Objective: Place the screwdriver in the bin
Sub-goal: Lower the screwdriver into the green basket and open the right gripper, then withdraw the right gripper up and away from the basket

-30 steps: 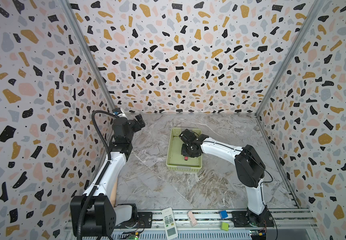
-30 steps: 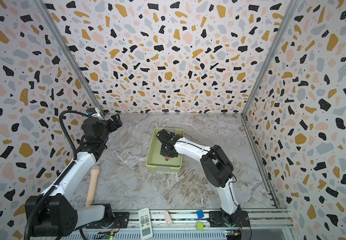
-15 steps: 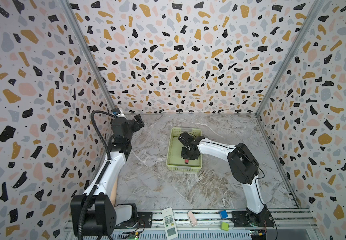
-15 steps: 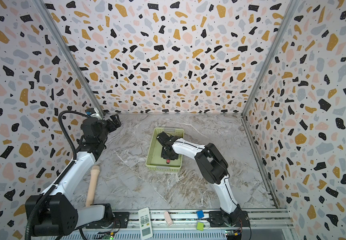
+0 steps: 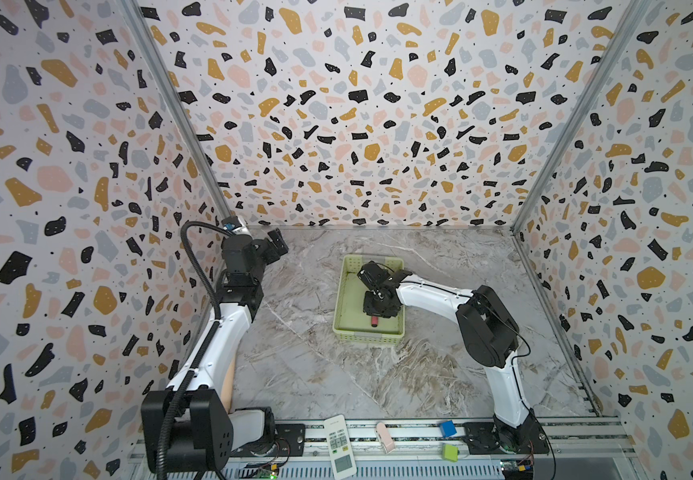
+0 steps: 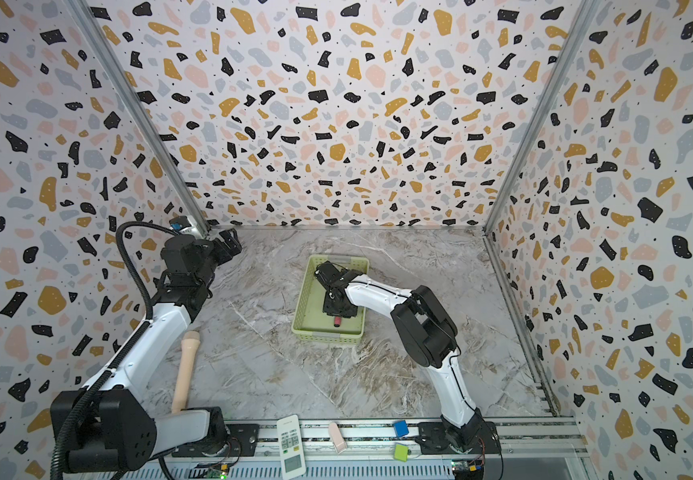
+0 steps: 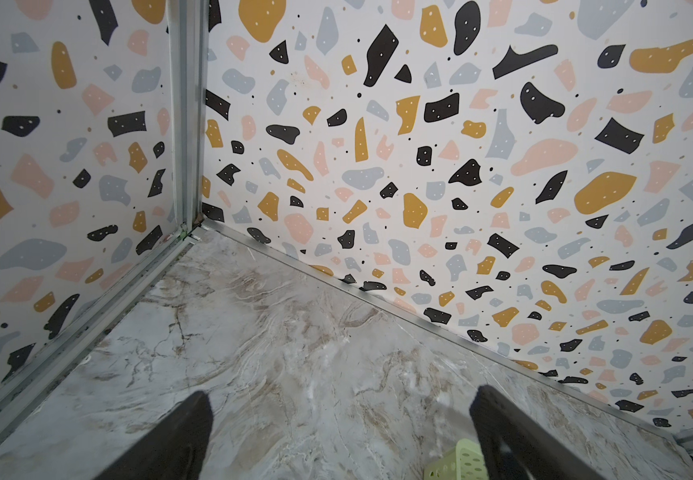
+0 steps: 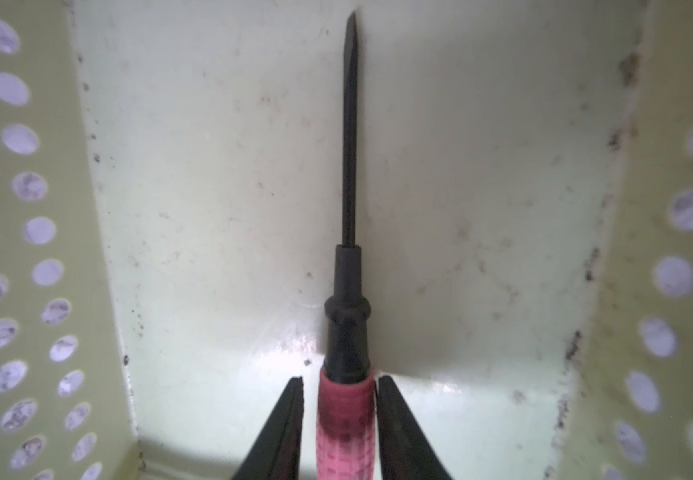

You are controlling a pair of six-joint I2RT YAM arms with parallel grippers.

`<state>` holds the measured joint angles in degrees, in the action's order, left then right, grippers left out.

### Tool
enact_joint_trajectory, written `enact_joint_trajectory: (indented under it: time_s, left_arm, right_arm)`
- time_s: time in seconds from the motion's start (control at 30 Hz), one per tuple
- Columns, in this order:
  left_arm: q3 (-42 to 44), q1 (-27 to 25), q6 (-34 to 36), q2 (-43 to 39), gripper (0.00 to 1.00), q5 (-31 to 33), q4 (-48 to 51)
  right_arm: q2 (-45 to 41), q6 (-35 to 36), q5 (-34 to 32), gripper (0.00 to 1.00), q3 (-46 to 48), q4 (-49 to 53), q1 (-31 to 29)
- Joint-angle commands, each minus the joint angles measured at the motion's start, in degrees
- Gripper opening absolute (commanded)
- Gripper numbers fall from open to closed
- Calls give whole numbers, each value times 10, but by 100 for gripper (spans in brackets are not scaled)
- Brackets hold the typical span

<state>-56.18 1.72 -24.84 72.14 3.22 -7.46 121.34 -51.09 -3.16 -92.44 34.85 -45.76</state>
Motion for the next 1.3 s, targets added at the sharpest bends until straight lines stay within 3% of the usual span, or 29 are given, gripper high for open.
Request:
enact_joint_trajectory:
  time_s: [0.0, 0.2, 0.43, 0.67, 0.9, 1.03, 1.27]
  left_arm:
    - [-9, 6, 6, 1, 100, -4, -12]
    - [-7, 19, 20, 6, 99, -32, -17]
    - [19, 20, 58, -9, 100, -72, -53]
    - [43, 20, 70, -11, 99, -67, -91]
    - [64, 18, 83, 7, 99, -59, -118]
    - [74, 6, 106, 13, 99, -58, -132]
    - [100, -33, 159, 1, 100, -48, -167]
  right_arm:
    - [-40, 3, -24, 33, -22, 25, 1]
    - [-99, 21, -53, 35, -23, 16, 1]
    - [-177, 83, -157, 37, -38, 37, 7]
    - [-309, 131, -206, 40, 50, 8, 69]
    - [-495, 206, -161, 76, 245, -134, 188]
    - [-558, 226, -148, 96, 322, -175, 255]
    - [-584, 208, -160, 99, 363, -143, 316]
